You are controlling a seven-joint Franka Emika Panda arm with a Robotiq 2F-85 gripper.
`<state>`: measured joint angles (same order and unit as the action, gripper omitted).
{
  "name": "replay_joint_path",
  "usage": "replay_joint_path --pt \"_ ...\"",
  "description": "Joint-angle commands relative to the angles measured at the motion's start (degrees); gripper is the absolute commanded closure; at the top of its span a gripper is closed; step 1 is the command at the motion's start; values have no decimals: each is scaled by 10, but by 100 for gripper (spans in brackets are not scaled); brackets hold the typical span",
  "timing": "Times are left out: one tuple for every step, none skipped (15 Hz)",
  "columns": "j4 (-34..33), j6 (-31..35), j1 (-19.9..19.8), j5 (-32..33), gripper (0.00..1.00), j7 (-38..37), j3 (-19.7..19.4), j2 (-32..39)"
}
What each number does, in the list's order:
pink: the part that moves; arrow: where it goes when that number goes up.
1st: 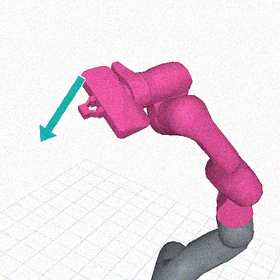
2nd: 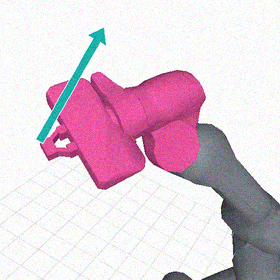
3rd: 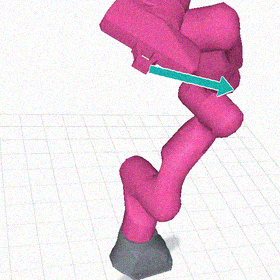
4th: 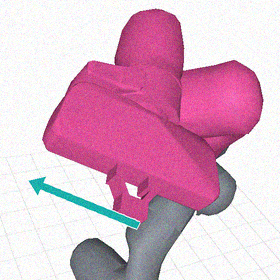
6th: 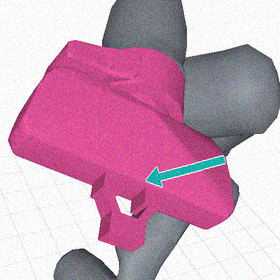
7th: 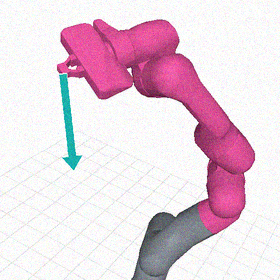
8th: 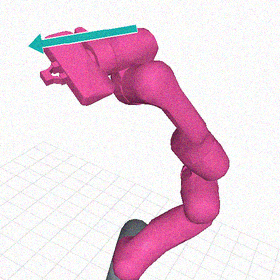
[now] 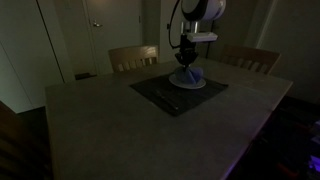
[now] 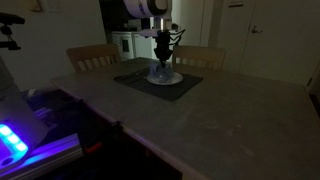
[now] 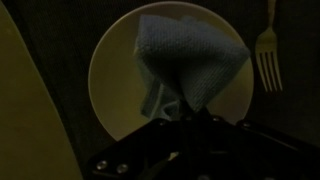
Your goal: Wipe the white plate with the cloth on the table
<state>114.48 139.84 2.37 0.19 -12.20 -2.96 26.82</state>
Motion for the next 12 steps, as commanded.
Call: replay_joint_path --pt "-9 -1 -5 -9 98 -3 0 18" --pt "-5 0 -13 -20 98 11 6 21" --pt "-2 -4 -23 -37 98 24 12 24" --pt "3 -7 -31 -50 98 34 15 25" --pt "7 -7 -34 -58 98 37 14 27" --pt "12 -6 -37 -64 98 40 11 30" --pt "18 -5 -39 -63 98 43 6 31" --pt "20 -5 -42 -63 98 46 4 34" --pt "21 -5 -45 -60 98 41 0 39" --pt "21 -4 -47 -59 98 34 -4 43" --pt "23 1 -48 -58 98 27 -8 47" --pt "22 6 -47 -60 98 14 -13 48"
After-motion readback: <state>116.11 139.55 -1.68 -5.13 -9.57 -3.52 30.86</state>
